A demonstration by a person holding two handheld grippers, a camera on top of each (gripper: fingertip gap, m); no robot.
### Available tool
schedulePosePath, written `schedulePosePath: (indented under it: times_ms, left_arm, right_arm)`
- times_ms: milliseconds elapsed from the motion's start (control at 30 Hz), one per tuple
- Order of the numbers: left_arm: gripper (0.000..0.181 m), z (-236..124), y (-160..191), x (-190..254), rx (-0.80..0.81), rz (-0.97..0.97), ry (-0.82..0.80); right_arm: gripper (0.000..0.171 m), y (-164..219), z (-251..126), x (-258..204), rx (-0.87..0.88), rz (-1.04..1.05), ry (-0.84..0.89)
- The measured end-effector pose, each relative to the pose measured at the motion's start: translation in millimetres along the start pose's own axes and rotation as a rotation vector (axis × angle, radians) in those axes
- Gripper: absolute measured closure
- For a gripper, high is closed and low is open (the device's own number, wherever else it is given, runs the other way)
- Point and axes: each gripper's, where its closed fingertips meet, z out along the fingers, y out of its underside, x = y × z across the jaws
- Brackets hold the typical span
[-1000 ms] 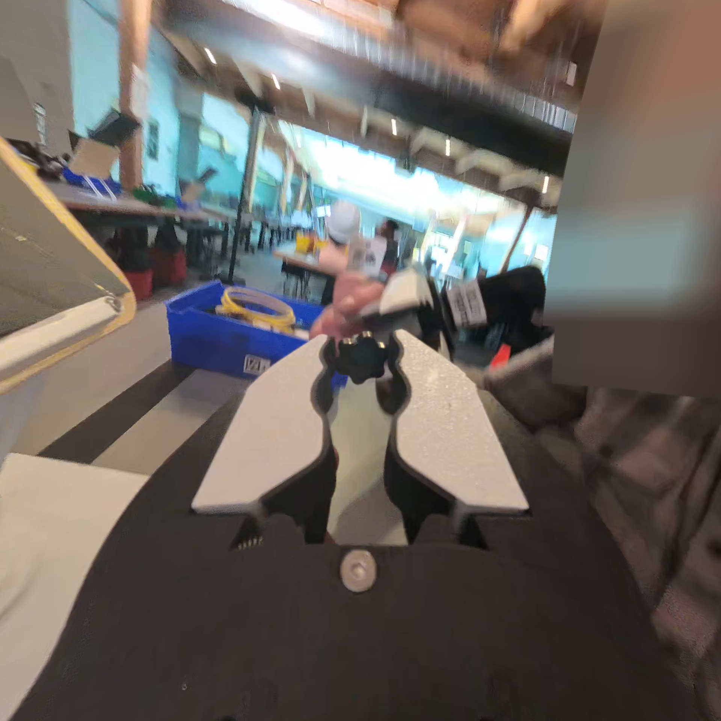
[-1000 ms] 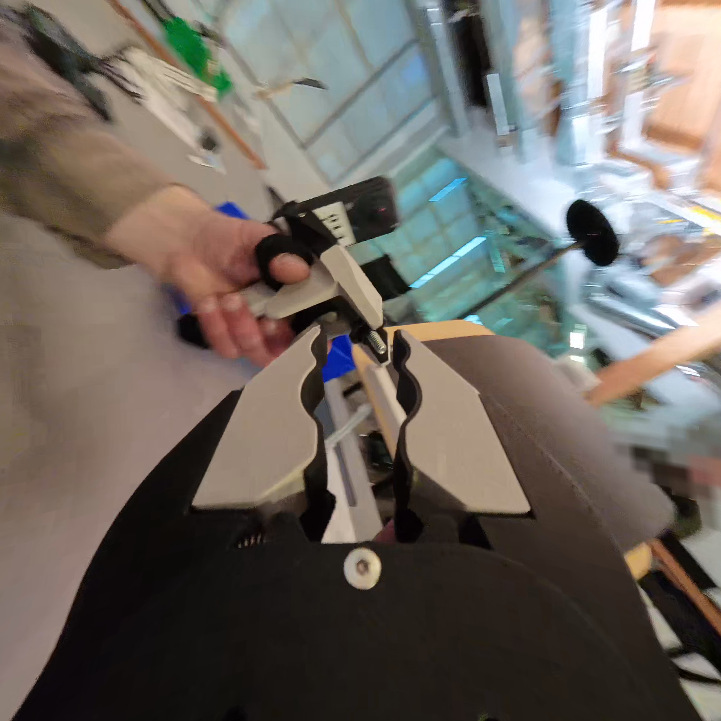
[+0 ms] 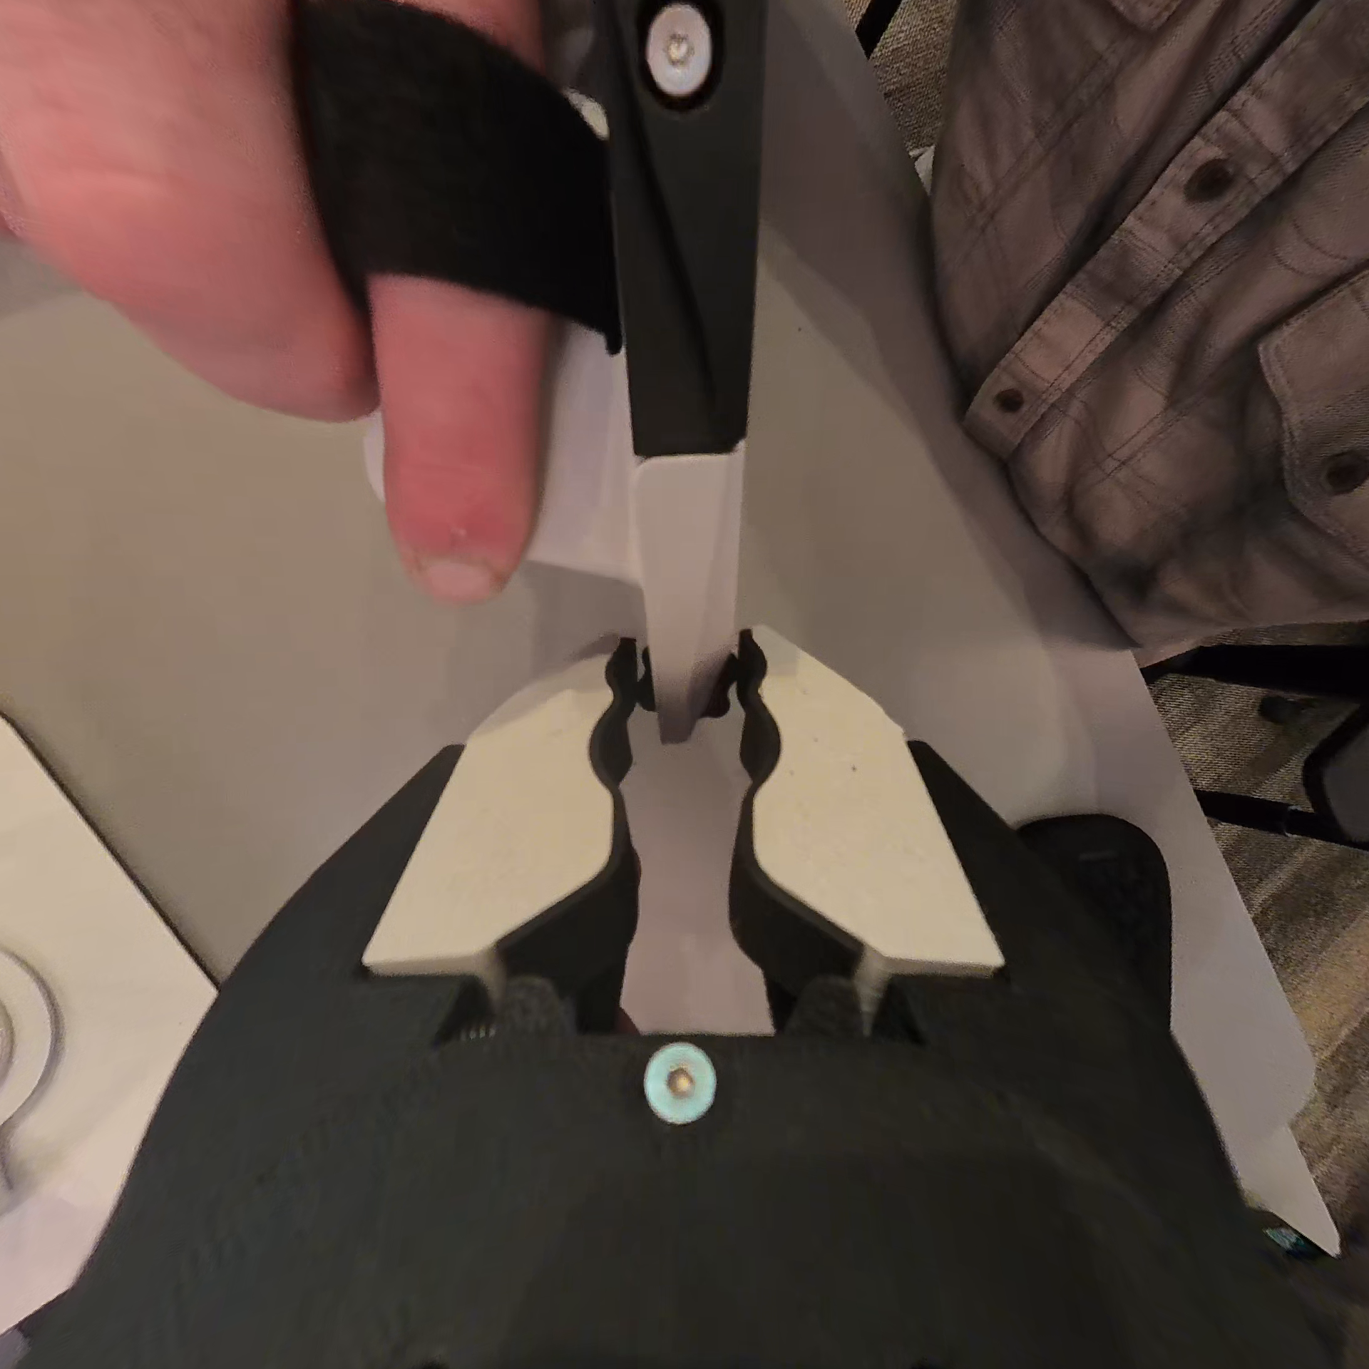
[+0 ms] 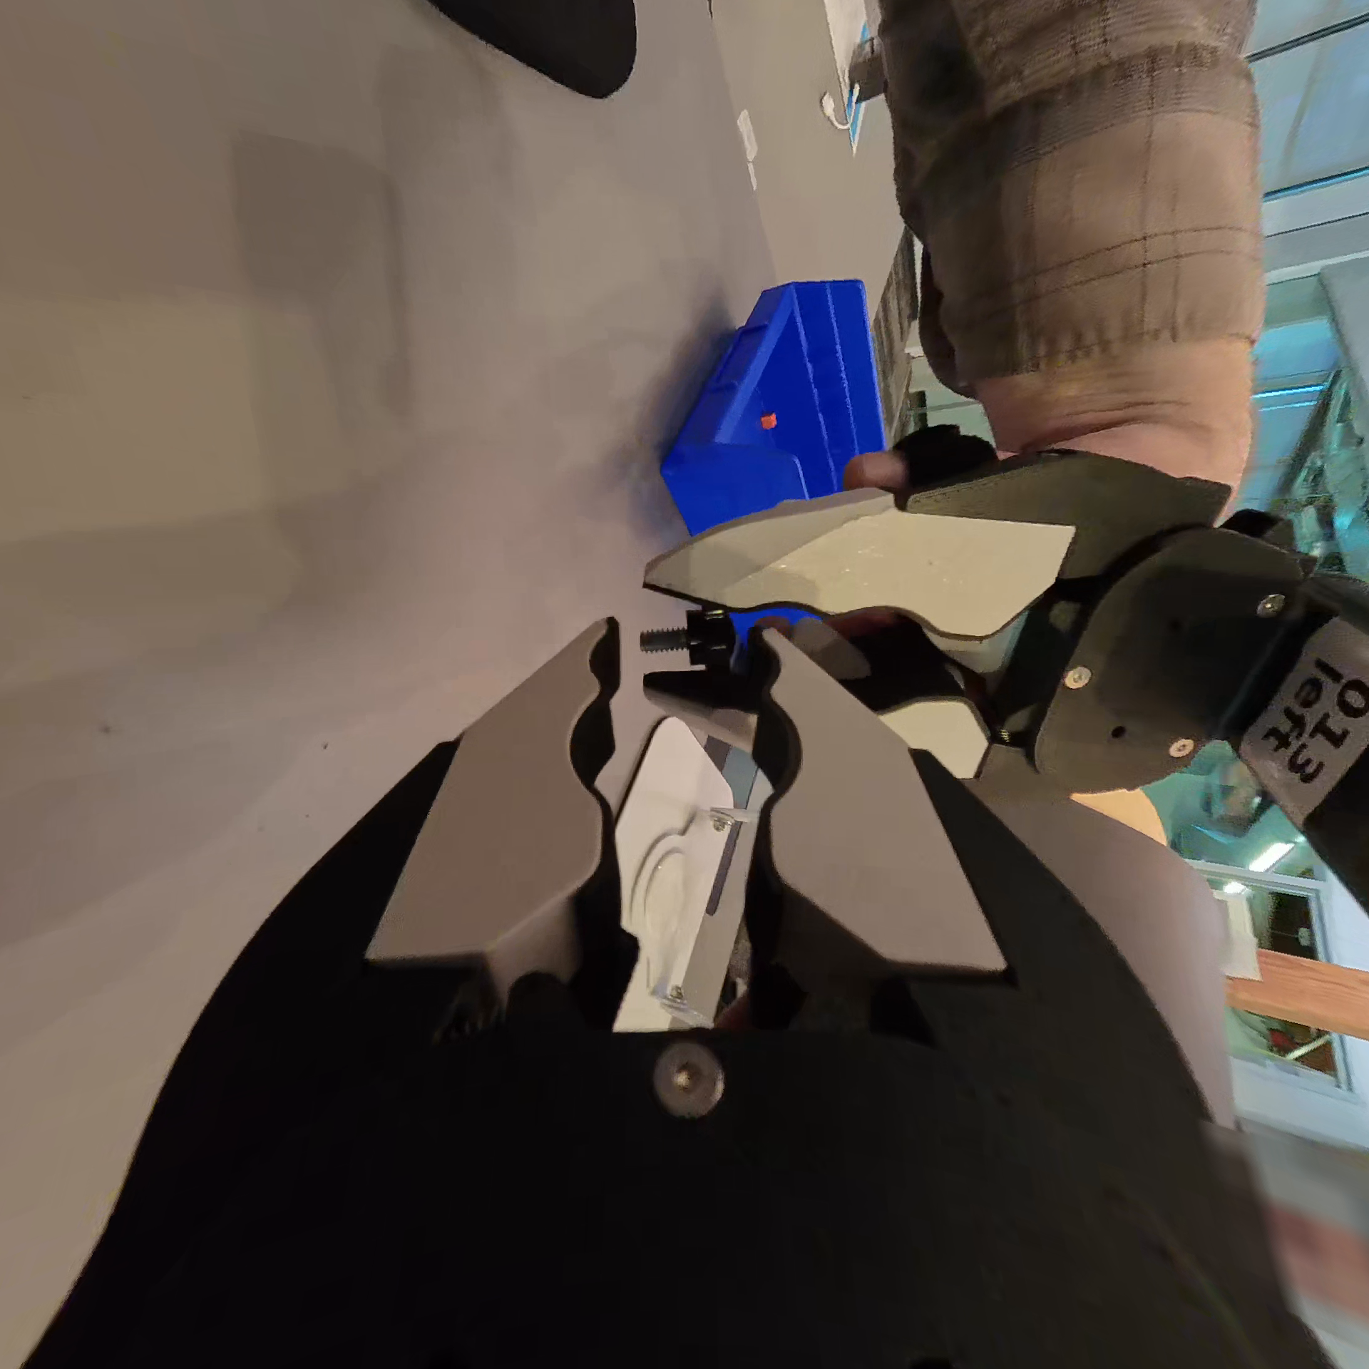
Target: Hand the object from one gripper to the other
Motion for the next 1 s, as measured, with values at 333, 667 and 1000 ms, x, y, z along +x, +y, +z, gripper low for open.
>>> schedulePosePath:
  times_ms: [333, 667, 1000]
  left_arm:
    - [0.156, -5, 0, -2, 0.038, -0.03, 0.004]
    - [0.143, -78, -16, -35, 0.621, -0.196, -0.461]
    - [0.156, -109, -15, -27, 1.153, -0.371, -0.659]
  right_arm:
    - [0.15, 4, 0, 5, -0.009, 0.006, 0.037]
    - [0.15, 27, -21, 72, 0.019, 0.2, 0.439]
    - [0.15, 34, -28, 93, 0.012, 0.315, 0.667]
